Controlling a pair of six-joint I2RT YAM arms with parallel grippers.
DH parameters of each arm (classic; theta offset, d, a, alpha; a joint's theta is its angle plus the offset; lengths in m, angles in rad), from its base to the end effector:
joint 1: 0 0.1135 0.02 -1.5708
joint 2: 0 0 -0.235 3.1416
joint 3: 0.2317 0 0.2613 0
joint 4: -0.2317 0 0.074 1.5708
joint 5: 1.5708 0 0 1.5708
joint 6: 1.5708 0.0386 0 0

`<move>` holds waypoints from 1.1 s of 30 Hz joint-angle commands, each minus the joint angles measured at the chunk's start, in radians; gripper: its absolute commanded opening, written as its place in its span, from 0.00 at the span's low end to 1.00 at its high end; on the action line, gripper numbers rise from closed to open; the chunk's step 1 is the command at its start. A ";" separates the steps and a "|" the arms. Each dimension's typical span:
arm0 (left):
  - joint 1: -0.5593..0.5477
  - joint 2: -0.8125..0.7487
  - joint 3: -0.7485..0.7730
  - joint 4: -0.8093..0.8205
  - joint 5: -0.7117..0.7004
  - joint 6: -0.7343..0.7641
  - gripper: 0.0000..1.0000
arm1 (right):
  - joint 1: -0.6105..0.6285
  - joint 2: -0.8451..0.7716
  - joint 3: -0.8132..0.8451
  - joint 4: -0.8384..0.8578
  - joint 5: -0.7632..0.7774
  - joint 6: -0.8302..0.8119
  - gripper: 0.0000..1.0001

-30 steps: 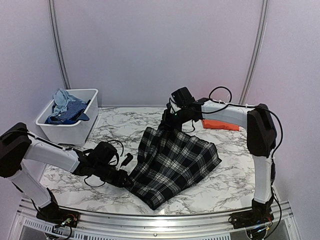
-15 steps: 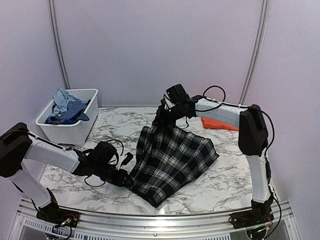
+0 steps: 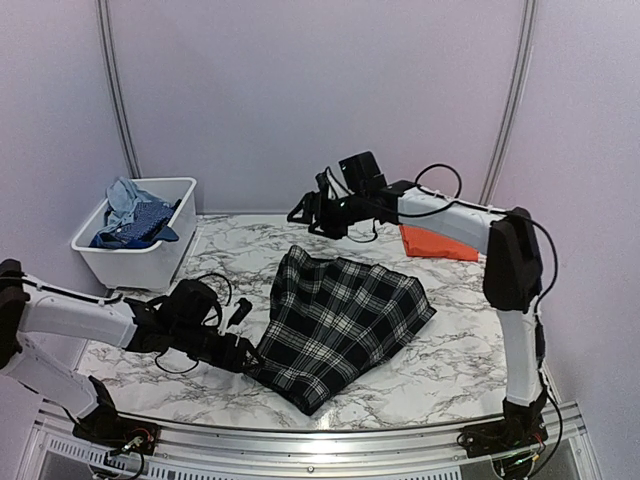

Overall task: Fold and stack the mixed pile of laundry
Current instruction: Fold the flattened skirt at the center of the board, then smooth out the rectangle-folded skirt at the center of the board.

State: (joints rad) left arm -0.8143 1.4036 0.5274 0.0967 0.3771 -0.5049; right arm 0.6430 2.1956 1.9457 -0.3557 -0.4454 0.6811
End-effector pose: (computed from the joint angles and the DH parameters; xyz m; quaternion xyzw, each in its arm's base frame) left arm 0.1736 -0.2046 0.1110 0.2110 0.8844 -0.3687 0.1932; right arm 0.3967 0.3180 0.2374 -0.0860 0.8657 0.4325 0.2367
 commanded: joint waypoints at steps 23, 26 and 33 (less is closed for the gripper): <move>0.020 0.410 0.761 -0.358 -0.055 0.093 0.60 | -0.078 -0.698 -1.010 0.093 0.160 -0.009 0.36; 0.041 0.461 0.737 -0.351 -0.064 0.070 0.52 | -0.098 -0.569 -0.935 0.090 0.167 -0.050 0.33; 0.173 0.497 0.576 -0.280 -0.082 -0.002 0.44 | -0.146 -0.263 -0.748 0.052 0.144 -0.180 0.28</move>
State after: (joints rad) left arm -0.7090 1.8740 1.1538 -0.2070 0.2974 -0.4686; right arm 0.5236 1.8183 1.1007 -0.3103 -0.3012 0.5968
